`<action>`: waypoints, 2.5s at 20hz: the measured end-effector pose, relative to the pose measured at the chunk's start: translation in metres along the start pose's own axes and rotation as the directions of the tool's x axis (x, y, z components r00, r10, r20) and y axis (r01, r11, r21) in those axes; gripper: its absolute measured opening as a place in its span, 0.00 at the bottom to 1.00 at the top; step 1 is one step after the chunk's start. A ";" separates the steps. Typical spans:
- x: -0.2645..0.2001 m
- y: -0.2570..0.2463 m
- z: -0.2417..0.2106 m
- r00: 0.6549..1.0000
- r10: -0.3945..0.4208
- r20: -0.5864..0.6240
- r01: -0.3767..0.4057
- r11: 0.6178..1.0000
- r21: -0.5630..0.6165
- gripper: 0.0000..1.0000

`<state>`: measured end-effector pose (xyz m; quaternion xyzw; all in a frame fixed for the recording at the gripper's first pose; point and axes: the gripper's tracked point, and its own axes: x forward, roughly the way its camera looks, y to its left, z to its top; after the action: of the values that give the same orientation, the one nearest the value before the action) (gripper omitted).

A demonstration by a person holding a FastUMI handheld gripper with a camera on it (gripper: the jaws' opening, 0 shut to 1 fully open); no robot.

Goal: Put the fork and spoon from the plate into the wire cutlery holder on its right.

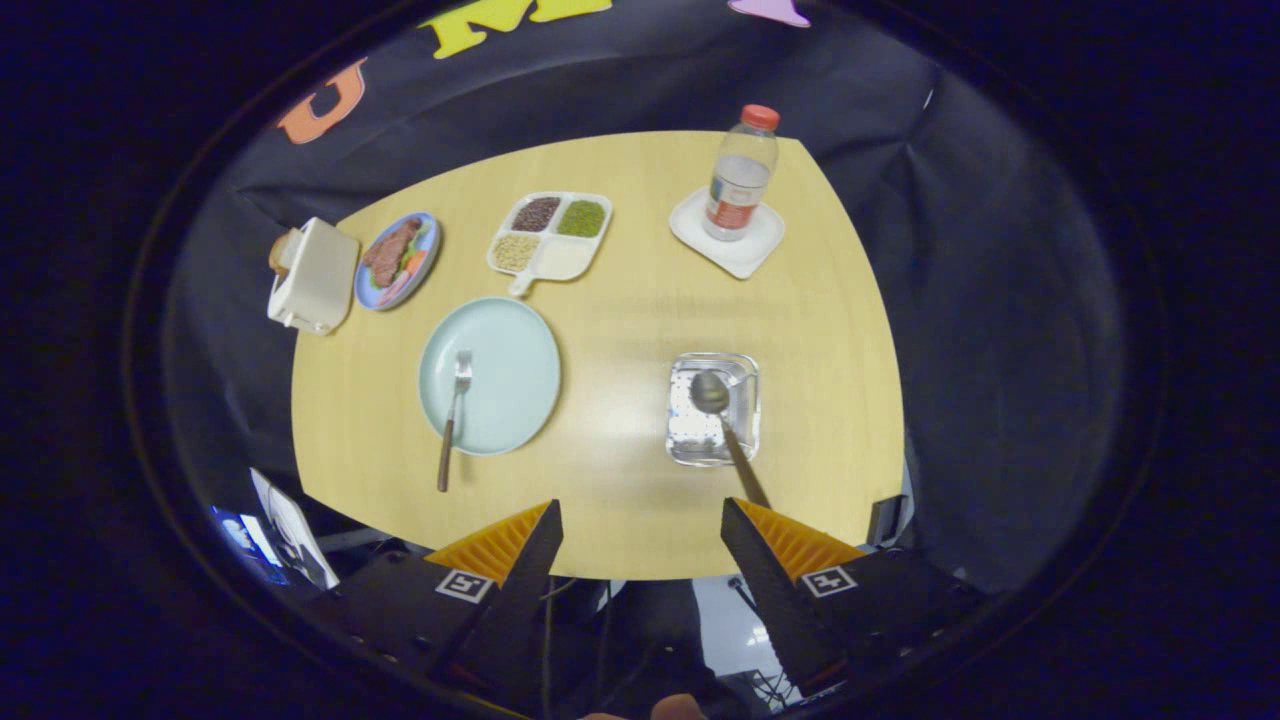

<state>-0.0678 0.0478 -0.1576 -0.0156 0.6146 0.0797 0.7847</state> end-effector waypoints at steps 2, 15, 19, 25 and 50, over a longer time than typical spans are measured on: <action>0.006 0.044 -0.006 0.998 0.059 -0.026 -0.059 0.998 0.000 0.95; 0.132 0.194 -0.039 0.986 0.048 -0.160 -0.053 0.998 -0.029 0.95; 0.167 0.203 -0.048 0.979 0.018 -0.205 -0.021 1.000 -0.010 0.79; 0.190 0.202 -0.055 0.970 -0.009 -0.244 0.007 1.000 -0.007 0.29; 0.019 0.052 -0.031 0.994 0.052 -0.097 -0.045 0.996 0.071 0.00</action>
<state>-0.1011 0.0968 -0.1795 0.0223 0.6552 0.0766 0.7512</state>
